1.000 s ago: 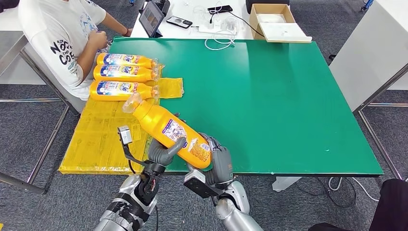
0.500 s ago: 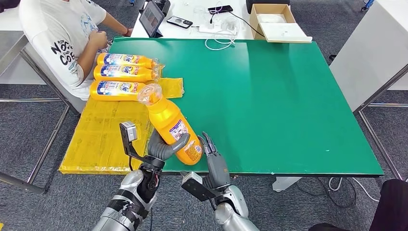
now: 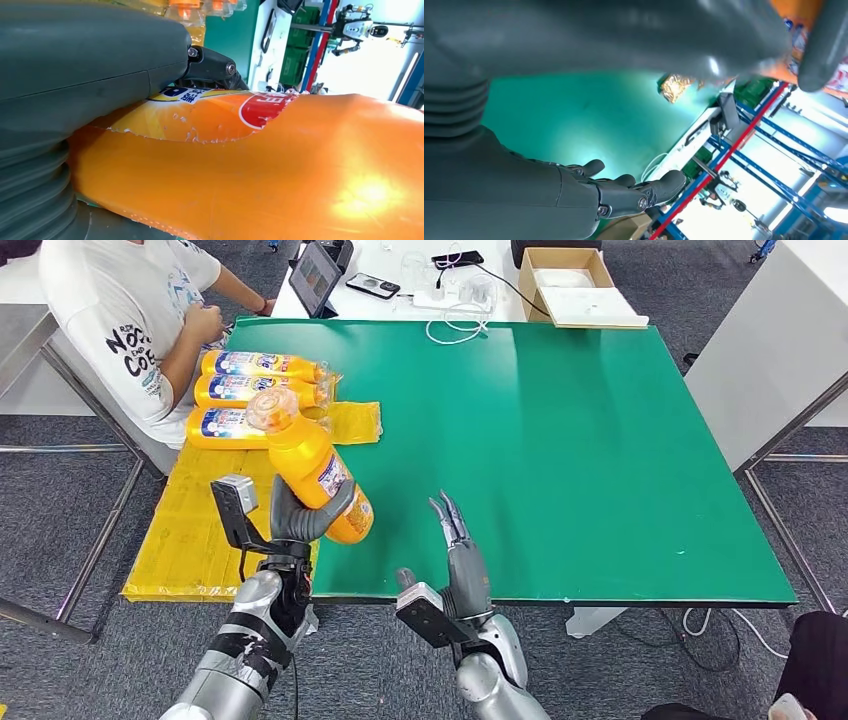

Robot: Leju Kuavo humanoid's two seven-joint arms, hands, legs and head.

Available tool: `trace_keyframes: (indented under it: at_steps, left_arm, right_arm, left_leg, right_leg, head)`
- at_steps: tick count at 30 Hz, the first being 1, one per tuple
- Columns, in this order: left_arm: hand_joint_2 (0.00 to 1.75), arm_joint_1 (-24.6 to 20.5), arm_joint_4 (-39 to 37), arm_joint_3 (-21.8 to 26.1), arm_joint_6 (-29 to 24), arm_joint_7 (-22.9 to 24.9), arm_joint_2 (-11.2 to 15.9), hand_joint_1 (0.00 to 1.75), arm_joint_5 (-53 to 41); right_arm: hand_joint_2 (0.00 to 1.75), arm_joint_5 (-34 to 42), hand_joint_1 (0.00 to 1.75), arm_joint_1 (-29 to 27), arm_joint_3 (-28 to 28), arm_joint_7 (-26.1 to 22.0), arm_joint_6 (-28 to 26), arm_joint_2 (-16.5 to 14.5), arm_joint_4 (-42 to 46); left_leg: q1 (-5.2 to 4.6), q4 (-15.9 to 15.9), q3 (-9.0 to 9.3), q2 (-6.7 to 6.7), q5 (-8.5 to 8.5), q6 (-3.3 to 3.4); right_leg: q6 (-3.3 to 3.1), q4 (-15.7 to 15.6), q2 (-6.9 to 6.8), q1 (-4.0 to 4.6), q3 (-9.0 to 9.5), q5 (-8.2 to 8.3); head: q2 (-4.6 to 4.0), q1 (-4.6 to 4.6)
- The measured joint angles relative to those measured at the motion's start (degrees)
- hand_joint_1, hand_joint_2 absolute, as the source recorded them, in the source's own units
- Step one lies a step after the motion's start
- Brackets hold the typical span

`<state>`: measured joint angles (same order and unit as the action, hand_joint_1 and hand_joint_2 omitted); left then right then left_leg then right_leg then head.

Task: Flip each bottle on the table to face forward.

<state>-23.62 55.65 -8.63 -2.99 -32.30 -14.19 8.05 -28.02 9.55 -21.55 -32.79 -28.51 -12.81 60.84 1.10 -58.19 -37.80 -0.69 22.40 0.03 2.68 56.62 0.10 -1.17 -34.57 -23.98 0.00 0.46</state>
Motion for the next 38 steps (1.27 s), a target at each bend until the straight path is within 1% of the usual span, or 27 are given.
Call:
trace_keyframes:
  at_steps: [7,12,14,16,18,19,20,21,23,24,25,26,27,31,34,36,38]
  left_arm:
    - [1.75,-0.40,0.00,0.70,-0.59,-0.22,0.01,1.75,-0.35]
    - [1.75,-1.44,-0.38,2.12,-6.28,-1.97,0.27,1.75,-3.17]
    - [1.75,-2.00,-0.85,2.84,-10.76,-3.48,0.59,1.75,-6.51]
    - [1.75,-2.53,-1.69,3.10,-18.43,-5.49,1.09,1.75,-12.90]
    - [1.75,-3.31,-3.31,3.41,-27.20,-6.19,1.86,1.75,-22.43]
    - [1.75,-3.68,-4.12,4.08,-30.82,-4.91,2.29,1.75,-29.54]
    - [1.75,-3.98,-4.78,5.20,-33.63,-2.12,2.69,1.75,-38.80]
    - [1.75,-4.23,-5.34,6.64,-35.45,2.13,3.11,1.75,-50.48]
    - [1.75,-4.73,-6.71,9.37,-36.64,10.82,4.31,1.75,-76.91]
    - [1.75,-4.98,-7.69,10.39,-36.74,13.66,5.10,1.75,-88.82]
    - [1.75,-5.14,-8.71,11.08,-36.81,15.29,5.86,1.75,-96.96]
    - [1.75,-5.29,-9.65,11.57,-36.89,16.59,6.53,1.75,-101.33]
    - [1.75,-5.51,-10.66,11.85,-36.94,18.15,7.13,1.75,-102.65]
    - [1.75,-6.76,-14.75,11.04,-37.00,24.58,9.60,1.75,-99.14]
    - [1.75,-8.08,-18.08,8.58,-37.01,28.25,11.32,1.75,-98.35]
    - [1.75,-9.31,-21.12,6.04,-37.03,30.45,12.32,1.75,-98.32]
    - [1.75,-10.29,-23.50,4.04,-37.03,31.64,13.02,1.75,-98.30]
  right_arm:
    - [0.00,0.17,0.00,-0.45,0.11,0.01,0.31,0.26,1.50]
    - [0.00,2.08,0.00,-1.03,0.13,-0.92,0.56,0.28,3.52]
    - [0.00,3.00,0.00,-1.39,0.13,-1.59,0.31,0.28,4.89]
    - [0.00,4.15,0.00,-1.77,0.13,-2.68,-0.50,0.27,6.37]
    - [0.00,5.51,0.00,-2.16,0.12,-4.17,-1.84,0.24,8.05]
    - [0.00,6.36,0.00,-2.38,0.10,-5.03,-2.86,0.21,9.06]
    - [0.00,7.34,0.00,-2.58,0.02,-5.83,-4.08,0.19,10.16]
    - [0.00,8.35,0.00,-2.73,-0.13,-6.48,-5.37,0.17,11.27]
    - [0.00,9.86,0.00,-2.84,-0.65,-7.08,-7.08,0.19,13.13]
    - [0.00,10.25,0.00,-2.84,-0.97,-7.16,-7.39,0.20,13.82]
    - [0.00,10.45,0.00,-2.83,-1.28,-7.21,-7.47,0.19,14.35]
    - [0.00,10.56,0.00,-2.83,-1.56,-7.25,-7.46,0.19,14.74]
    - [0.00,10.67,0.00,-2.82,-1.80,-7.28,-7.42,0.19,15.00]
    - [0.00,11.02,0.00,-2.75,-2.55,-7.34,-7.10,0.20,15.38]
    - [0.00,11.31,0.00,-2.56,-2.84,-7.34,-6.51,0.20,15.40]
    - [0.00,11.51,0.00,-2.41,-3.02,-7.34,-6.21,0.20,15.40]
    - [0.00,11.61,0.00,-2.34,-3.16,-7.34,-6.10,0.20,15.40]
  left_leg:
    - [0.00,0.00,0.00,0.00,0.00,0.00]
    - [0.01,0.00,0.00,0.01,0.00,0.00]
    - [0.01,0.00,0.00,0.01,0.00,0.00]
    - [0.01,0.00,0.00,0.01,0.00,0.00]
    - [0.01,0.00,-0.01,0.00,0.00,0.00]
    - [0.01,0.00,-0.01,0.00,0.00,0.00]
    - [0.01,0.01,-0.01,0.01,0.00,0.00]
    - [0.01,0.01,0.00,0.03,0.00,-0.01]
    - [0.01,0.01,0.01,0.07,0.00,-0.01]
    - [0.01,0.02,0.01,0.07,-0.01,-0.01]
    - [0.01,0.02,0.02,0.08,-0.01,-0.01]
    - [0.02,0.02,0.02,0.09,-0.01,-0.02]
    - [0.02,0.02,0.02,0.10,-0.02,-0.02]
    - [0.04,0.02,0.02,0.10,-0.02,-0.02]
    - [0.07,0.02,0.00,0.05,-0.03,-0.03]
    - [0.06,0.02,0.00,0.07,-0.03,-0.03]
    - [0.06,0.02,0.00,0.09,-0.03,-0.03]
  right_leg:
    - [0.00,0.00,0.00,0.00,0.00,0.00]
    - [0.00,0.00,0.00,0.01,0.00,0.00]
    - [0.00,0.01,0.00,0.01,0.00,0.00]
    - [0.00,0.01,0.00,0.01,0.00,0.00]
    - [0.00,0.01,0.00,0.01,0.01,0.00]
    - [0.00,0.02,0.00,0.01,0.01,0.00]
    - [0.00,0.02,0.01,0.01,0.01,0.00]
    - [0.00,0.02,0.02,0.01,0.01,0.00]
    - [0.00,0.02,0.04,0.01,0.00,0.00]
    - [-0.01,0.02,0.05,0.01,0.00,0.00]
    - [-0.01,0.02,0.06,0.01,-0.01,0.00]
    - [-0.01,0.02,0.06,0.02,-0.02,0.01]
    - [-0.01,0.02,0.07,0.02,-0.02,0.01]
    - [-0.02,0.03,0.10,0.04,-0.03,0.01]
    - [-0.02,0.03,0.10,0.05,-0.03,0.00]
    - [-0.02,0.03,0.11,0.04,-0.02,0.00]
    - [-0.02,0.03,0.11,0.04,-0.02,0.01]
  head:
    - [0.00,0.00]
    - [0.00,0.00]
    - [0.00,0.00]
    - [0.00,0.00]
    - [0.00,0.02]
    - [0.00,0.01]
    - [0.00,0.01]
    - [0.00,0.02]
    - [0.00,0.01]
    - [0.00,0.02]
    - [0.00,0.01]
    - [0.00,0.02]
    - [0.00,0.03]
    - [0.00,0.02]
    - [0.00,0.02]
    - [0.00,0.03]
    - [0.00,0.03]
